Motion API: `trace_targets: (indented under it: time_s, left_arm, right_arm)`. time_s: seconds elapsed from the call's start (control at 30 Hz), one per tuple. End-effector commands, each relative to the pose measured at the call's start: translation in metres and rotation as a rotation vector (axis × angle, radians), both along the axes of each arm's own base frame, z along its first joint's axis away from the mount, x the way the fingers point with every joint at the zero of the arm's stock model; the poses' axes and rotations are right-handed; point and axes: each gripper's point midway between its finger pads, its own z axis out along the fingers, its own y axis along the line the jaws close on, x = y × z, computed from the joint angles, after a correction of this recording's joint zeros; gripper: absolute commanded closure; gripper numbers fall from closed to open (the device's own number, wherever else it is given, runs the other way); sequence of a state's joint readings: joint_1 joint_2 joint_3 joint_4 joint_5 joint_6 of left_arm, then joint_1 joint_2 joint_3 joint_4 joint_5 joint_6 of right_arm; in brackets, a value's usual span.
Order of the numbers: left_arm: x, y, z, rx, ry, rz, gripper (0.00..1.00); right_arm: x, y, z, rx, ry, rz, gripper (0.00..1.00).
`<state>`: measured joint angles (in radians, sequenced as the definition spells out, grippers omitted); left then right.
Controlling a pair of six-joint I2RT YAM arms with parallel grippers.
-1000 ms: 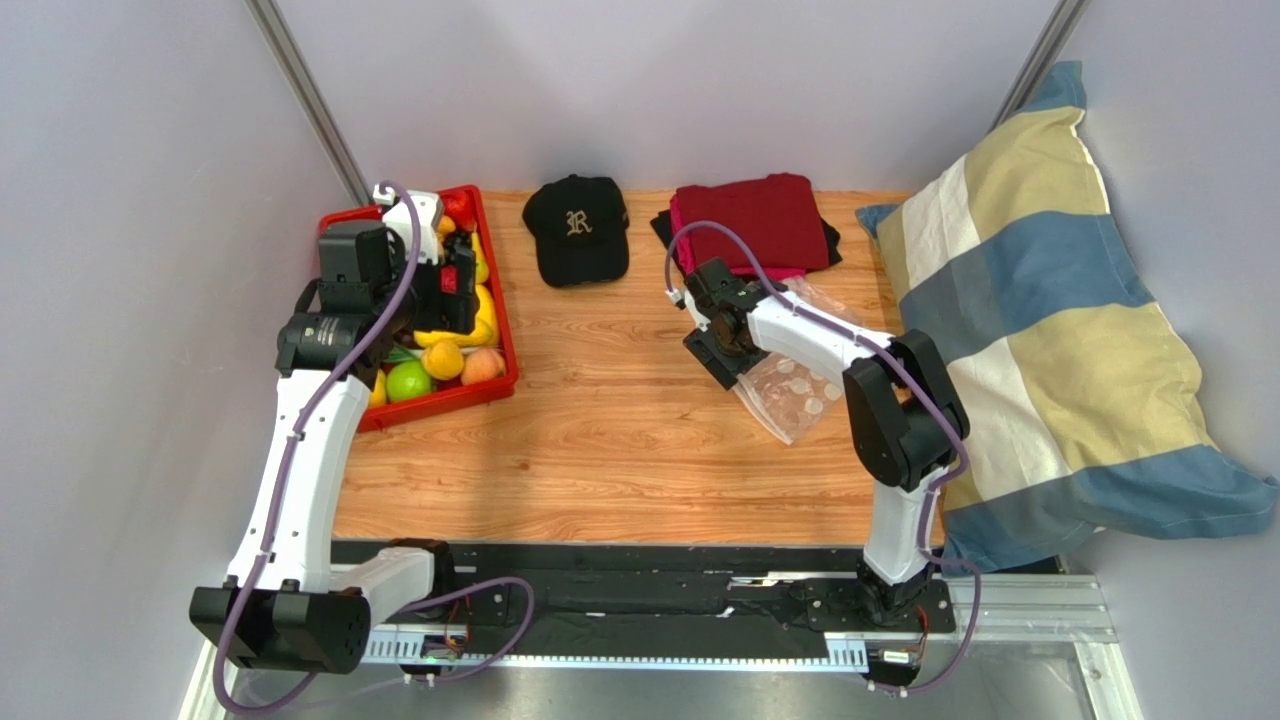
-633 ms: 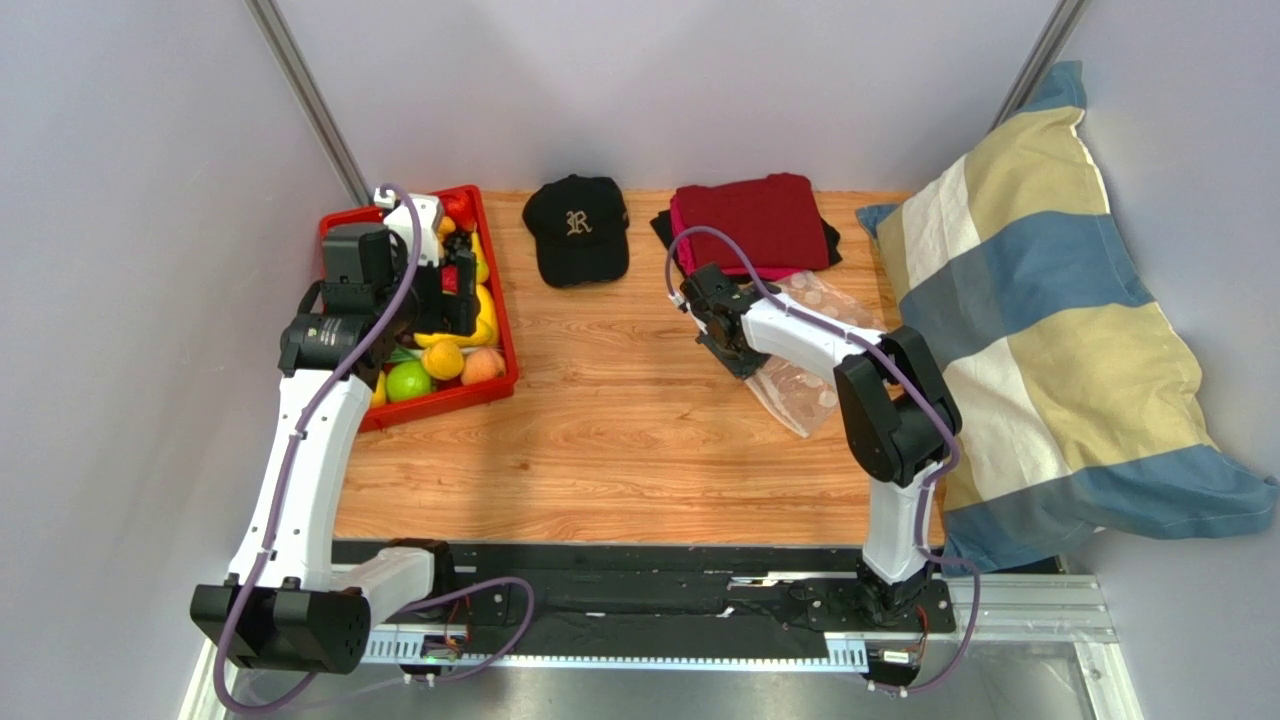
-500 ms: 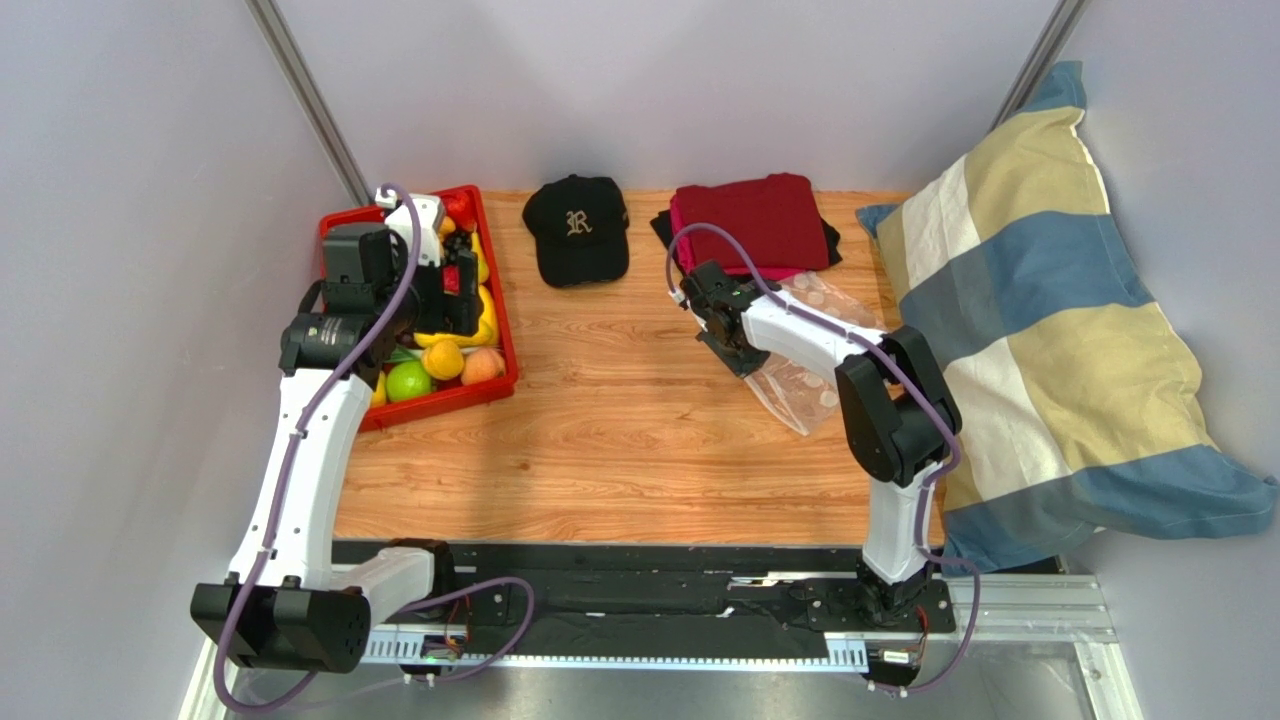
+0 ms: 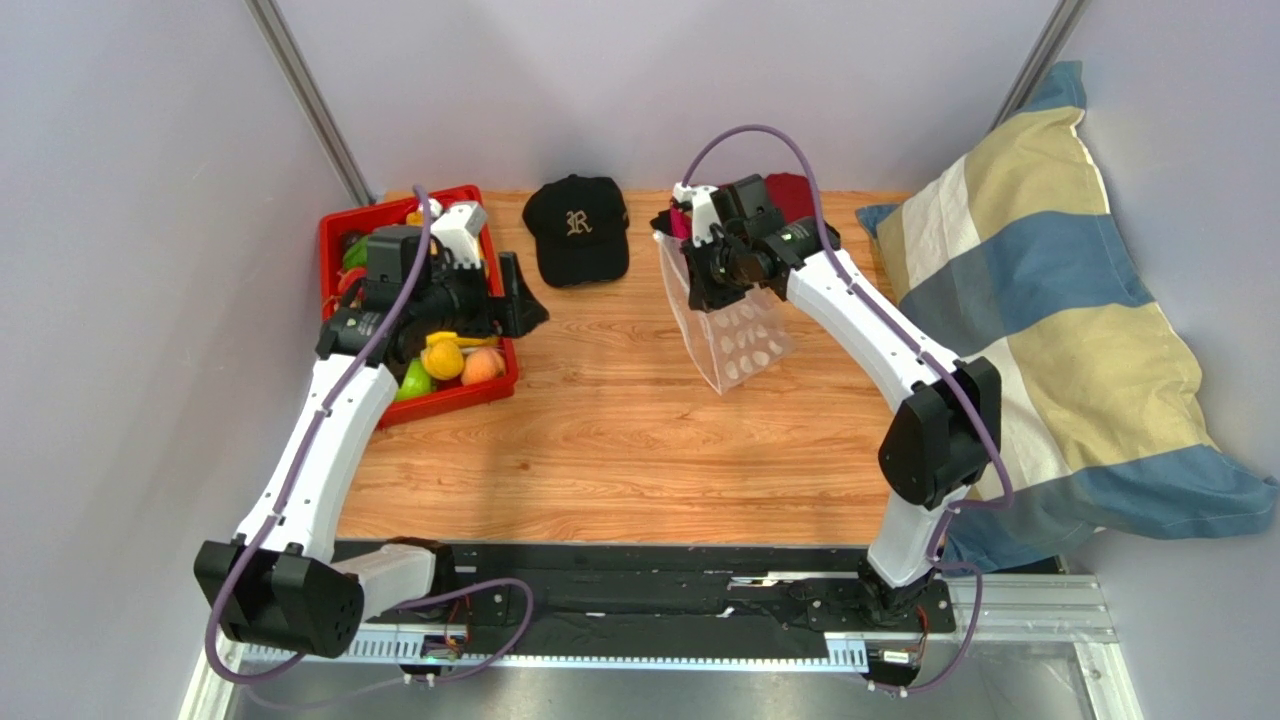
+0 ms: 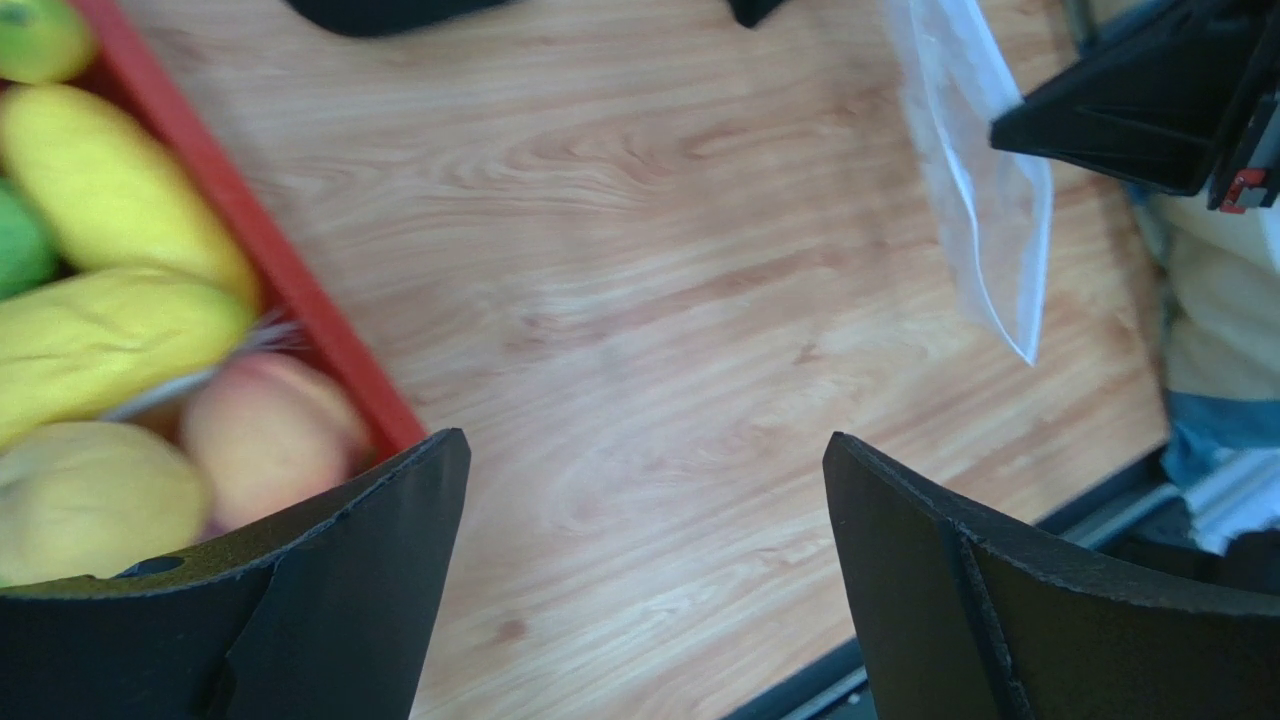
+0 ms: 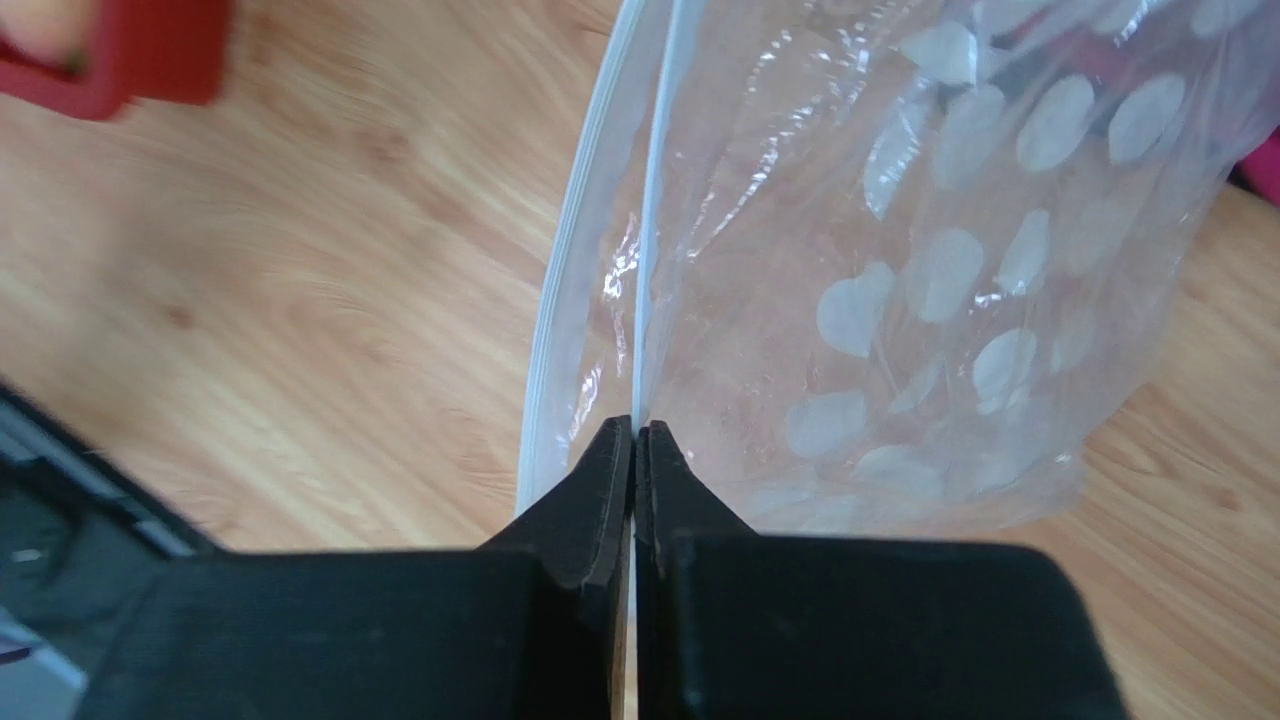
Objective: Place the food in the zip-top bag and seal the zipper
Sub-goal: Pick up the zipper food storage bag at the center of the board, then open the zipper of the food storage bag at the center of the board.
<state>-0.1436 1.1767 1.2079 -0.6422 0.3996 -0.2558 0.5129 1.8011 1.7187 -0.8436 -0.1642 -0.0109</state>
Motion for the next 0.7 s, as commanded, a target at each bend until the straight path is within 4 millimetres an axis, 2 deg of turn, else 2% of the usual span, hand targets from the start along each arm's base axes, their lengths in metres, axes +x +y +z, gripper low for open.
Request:
trace_targets:
  time_s: [0.0, 0.03, 0.1, 0.17, 0.4, 0.57, 0.67]
  left_arm:
    - [-0.003, -0.039, 0.011, -0.136, -0.022, -0.052, 0.03]
    - [-0.006, -0.051, 0.008, -0.147, -0.011, -0.075, 0.03]
    - [-0.006, -0.063, 0.001, -0.151, 0.015, -0.088, 0.02]
    - [-0.009, -0.078, 0.0, -0.17, 0.032, -0.108, 0.02]
    - [-0.009, -0.114, -0.016, -0.184, 0.075, -0.165, 0.03]
    - [0.001, -0.129, -0.026, -0.17, 0.089, -0.179, 0.16]
    - [0.011, -0.129, -0.041, -0.134, 0.114, -0.154, 0.25]
  right_arm:
    - [-0.02, 0.04, 0.033, 0.268, 0.098, 0.008, 1.0]
    - [-0.025, 0.047, 0.039, 0.32, 0.13, 0.008, 1.0]
    - [-0.028, 0.058, 0.046, 0.387, 0.153, 0.023, 1.0]
    - [-0.028, 0.062, 0.054, 0.418, 0.156, 0.015, 1.0]
    - [-0.038, 0.076, 0.054, 0.492, 0.231, 0.038, 1.0]
    - [-0.046, 0.084, 0.056, 0.508, 0.249, 0.072, 1.0]
    - [-0.048, 0.085, 0.061, 0.52, 0.25, 0.078, 1.0]
